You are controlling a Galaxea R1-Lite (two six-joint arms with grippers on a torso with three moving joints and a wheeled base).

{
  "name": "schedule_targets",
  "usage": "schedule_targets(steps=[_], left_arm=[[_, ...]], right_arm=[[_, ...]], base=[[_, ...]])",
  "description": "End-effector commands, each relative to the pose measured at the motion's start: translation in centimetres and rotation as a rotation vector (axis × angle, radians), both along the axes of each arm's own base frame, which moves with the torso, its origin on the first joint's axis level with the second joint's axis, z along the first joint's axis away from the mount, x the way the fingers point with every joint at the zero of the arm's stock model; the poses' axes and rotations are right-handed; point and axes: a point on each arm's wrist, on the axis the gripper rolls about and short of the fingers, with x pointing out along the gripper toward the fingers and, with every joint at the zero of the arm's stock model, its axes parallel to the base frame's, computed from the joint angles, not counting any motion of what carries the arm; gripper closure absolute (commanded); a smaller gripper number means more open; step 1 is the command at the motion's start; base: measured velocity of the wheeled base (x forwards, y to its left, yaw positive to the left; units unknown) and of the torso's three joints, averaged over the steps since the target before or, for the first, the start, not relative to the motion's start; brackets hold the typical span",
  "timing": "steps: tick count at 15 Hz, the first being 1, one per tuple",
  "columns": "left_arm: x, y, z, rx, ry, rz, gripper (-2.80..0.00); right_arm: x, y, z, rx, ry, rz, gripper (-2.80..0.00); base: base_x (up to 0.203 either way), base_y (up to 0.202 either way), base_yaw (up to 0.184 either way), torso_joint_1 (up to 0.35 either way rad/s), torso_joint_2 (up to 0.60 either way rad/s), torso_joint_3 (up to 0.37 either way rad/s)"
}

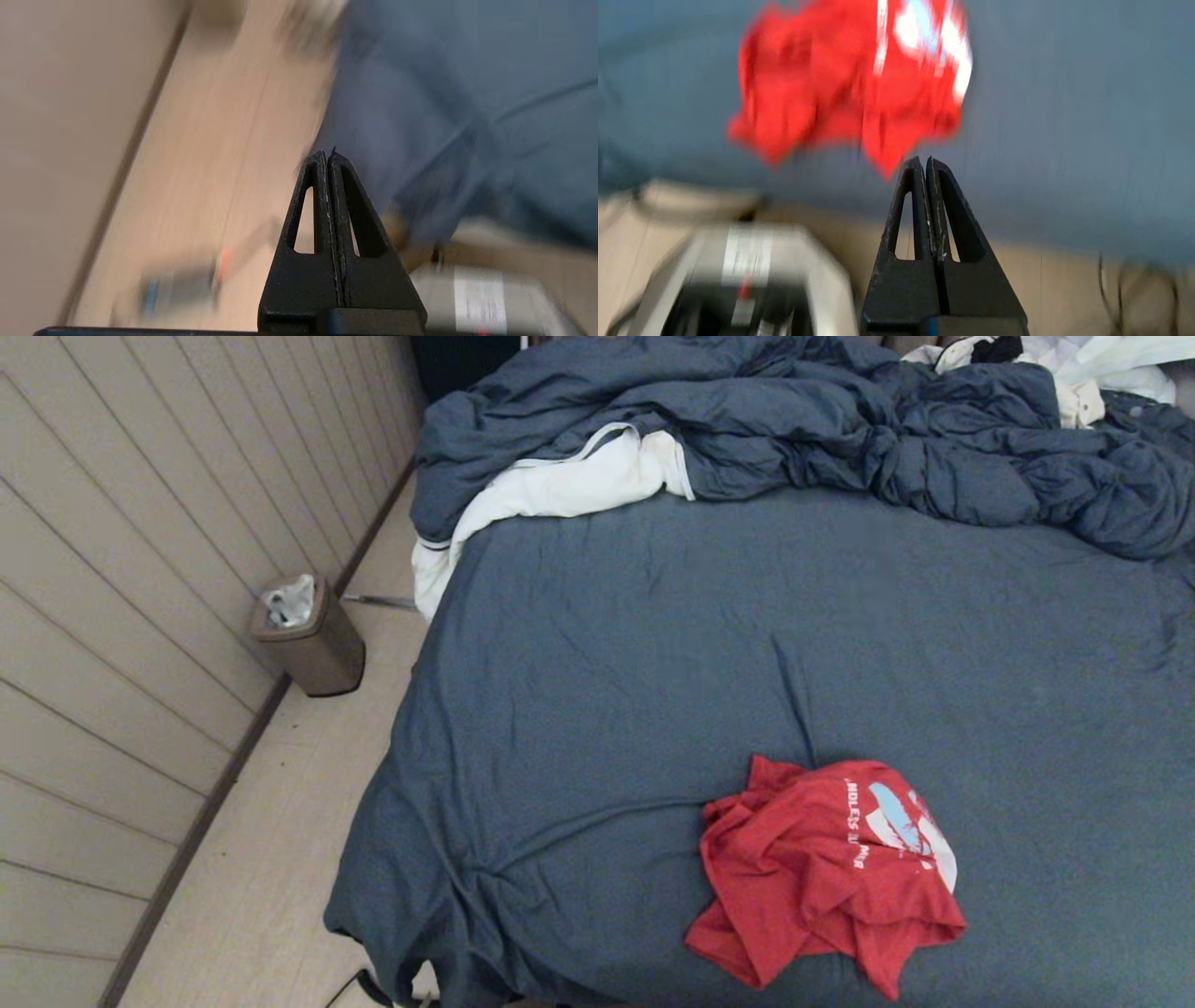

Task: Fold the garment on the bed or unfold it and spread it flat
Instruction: Unford the red T-shirt

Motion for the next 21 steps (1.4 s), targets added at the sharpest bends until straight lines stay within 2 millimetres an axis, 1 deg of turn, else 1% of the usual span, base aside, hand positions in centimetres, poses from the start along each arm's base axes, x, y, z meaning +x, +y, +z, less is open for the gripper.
schedule_targets(steps=[1, 6, 9, 15, 18, 21], left_arm=[[0.25, -0.15, 0.18, 0.06, -0.151, -0.073, 0.0], [0.27, -0.16, 0.28, 0.069, -0.159, -0.074, 0.0], [0.27, -0.15, 0.28, 0.069, -0.159, -0.078, 0.0], [0.26, -0.15, 0.38, 0.069, -0.169, -0.078, 0.0], [0.22, -0.12, 0.76, 0.056, -0.206, -0.065, 0.0], [0.22, -0.12, 0.75, 0.056, -0.205, -0.065, 0.0]], right_arm=[[0.08, -0.05, -0.18, 0.001, -0.114, -0.004, 0.0], [0.08, -0.05, -0.16, -0.007, -0.116, 0.002, 0.0], [0.06, -0.03, -0.07, -0.045, -0.119, 0.02, 0.0], [0.13, -0.04, -0.25, -0.013, -0.116, 0.005, 0.0], [0.69, -0.03, -0.4, -0.046, -0.21, 0.011, 0.0], [0.7, -0.03, -0.41, -0.046, -0.208, 0.011, 0.0]], base=[[0.0, 0.0, 0.0, 0.0, 0.0, 0.0], [0.0, 0.0, 0.0, 0.0, 0.0, 0.0], [0.0, 0.0, 0.0, 0.0, 0.0, 0.0], [0.0, 0.0, 0.0, 0.0, 0.0, 0.0], [0.0, 0.0, 0.0, 0.0, 0.0, 0.0], [0.0, 0.0, 0.0, 0.0, 0.0, 0.0]])
